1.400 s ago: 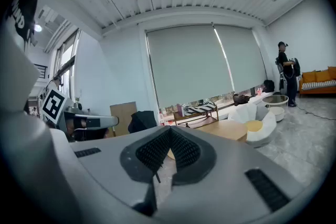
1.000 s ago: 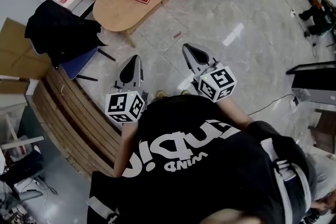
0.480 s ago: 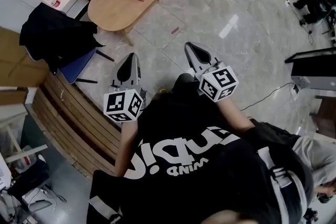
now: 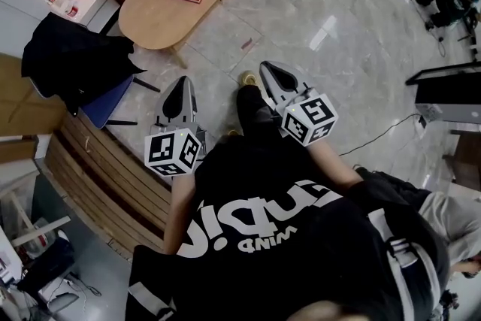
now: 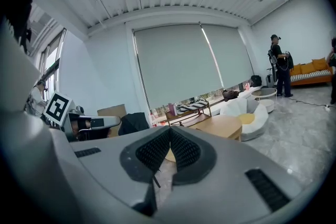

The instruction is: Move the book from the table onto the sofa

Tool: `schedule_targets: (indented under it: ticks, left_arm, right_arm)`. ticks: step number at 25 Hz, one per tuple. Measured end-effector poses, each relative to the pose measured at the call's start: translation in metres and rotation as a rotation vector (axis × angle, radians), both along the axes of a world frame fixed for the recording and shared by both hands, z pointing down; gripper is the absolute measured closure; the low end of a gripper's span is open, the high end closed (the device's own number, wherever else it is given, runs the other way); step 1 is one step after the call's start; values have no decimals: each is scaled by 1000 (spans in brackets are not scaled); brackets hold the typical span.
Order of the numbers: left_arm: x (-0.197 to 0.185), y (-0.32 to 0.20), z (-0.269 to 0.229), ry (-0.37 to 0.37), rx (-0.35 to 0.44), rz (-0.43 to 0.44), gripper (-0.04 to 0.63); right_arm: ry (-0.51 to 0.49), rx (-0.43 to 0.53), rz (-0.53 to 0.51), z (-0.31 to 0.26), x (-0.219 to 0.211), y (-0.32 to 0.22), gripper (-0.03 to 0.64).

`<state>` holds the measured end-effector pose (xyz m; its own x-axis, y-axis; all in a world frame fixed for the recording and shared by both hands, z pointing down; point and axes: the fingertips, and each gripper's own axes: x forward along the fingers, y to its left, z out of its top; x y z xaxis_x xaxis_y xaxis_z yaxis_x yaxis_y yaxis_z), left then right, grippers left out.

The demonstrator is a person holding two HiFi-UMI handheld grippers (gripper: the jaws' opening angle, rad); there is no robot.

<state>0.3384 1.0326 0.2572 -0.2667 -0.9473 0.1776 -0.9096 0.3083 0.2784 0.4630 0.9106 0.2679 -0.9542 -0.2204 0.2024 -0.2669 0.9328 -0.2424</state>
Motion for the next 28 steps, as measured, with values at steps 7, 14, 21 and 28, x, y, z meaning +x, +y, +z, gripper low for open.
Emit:
schedule_targets:
  ticks: [7, 14, 21, 28]
  left_arm:
    - [-25, -31, 8, 24, -2, -9, 586]
    - [-54, -77, 10, 30, -19, 9, 586]
    - [-86, -125, 7, 42, -26, 7, 586]
    - [-112, -172, -2, 39, -29, -28, 586]
  right_arm:
    - [1, -5, -8, 6, -31, -34, 615]
    - [15, -30, -24, 11, -67, -73, 615]
    - [20, -40, -37, 7, -102, -123, 615]
    - [16, -45, -60, -1, -127, -175, 615]
